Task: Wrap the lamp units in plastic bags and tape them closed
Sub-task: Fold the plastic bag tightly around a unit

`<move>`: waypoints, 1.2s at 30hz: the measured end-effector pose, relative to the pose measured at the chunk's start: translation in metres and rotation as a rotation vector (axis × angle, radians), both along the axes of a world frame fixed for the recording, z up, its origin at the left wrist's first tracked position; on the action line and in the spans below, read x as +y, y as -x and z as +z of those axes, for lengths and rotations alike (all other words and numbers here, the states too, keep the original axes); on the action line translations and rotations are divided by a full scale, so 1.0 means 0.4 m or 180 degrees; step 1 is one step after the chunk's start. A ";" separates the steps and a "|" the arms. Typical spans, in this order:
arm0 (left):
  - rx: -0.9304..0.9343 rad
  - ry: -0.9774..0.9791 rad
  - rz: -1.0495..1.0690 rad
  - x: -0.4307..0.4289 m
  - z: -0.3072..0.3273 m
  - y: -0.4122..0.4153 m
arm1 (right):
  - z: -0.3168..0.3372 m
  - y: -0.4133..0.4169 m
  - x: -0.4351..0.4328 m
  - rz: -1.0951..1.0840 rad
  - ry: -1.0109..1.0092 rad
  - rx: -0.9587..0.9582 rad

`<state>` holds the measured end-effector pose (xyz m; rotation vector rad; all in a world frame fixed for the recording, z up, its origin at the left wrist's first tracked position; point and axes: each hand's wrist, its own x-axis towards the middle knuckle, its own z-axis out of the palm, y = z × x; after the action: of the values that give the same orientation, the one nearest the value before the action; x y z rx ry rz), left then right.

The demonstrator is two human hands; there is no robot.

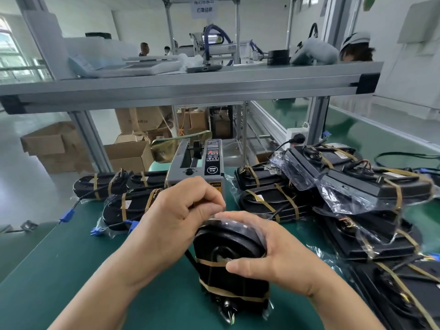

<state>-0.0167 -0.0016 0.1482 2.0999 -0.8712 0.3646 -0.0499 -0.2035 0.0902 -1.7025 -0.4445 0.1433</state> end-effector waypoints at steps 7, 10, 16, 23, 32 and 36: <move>0.0923 -0.0265 -0.0603 0.006 0.009 -0.029 | 0.011 -0.005 -0.015 0.0047 -0.0123 0.0086; 0.1181 -0.0300 -0.0757 0.005 0.011 -0.043 | 0.010 -0.004 -0.016 0.0020 -0.0185 0.0096; 0.0956 0.0102 -0.0790 -0.014 0.002 -0.039 | 0.009 -0.001 -0.004 0.0178 -0.0377 0.0226; 0.0703 0.0308 -0.0480 -0.037 -0.005 -0.031 | 0.013 0.002 -0.001 0.0189 -0.0213 0.0178; 0.1200 0.0308 -0.0722 -0.027 0.002 -0.053 | 0.024 -0.004 -0.004 0.0176 -0.0203 0.0259; 0.1598 -0.0042 -0.1011 -0.006 0.032 -0.076 | 0.016 -0.008 -0.010 0.0172 -0.0193 0.0289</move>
<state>0.0136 -0.0040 0.1608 1.8948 -0.8759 -0.3245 -0.0467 -0.2075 0.0965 -1.6184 -0.4233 0.2431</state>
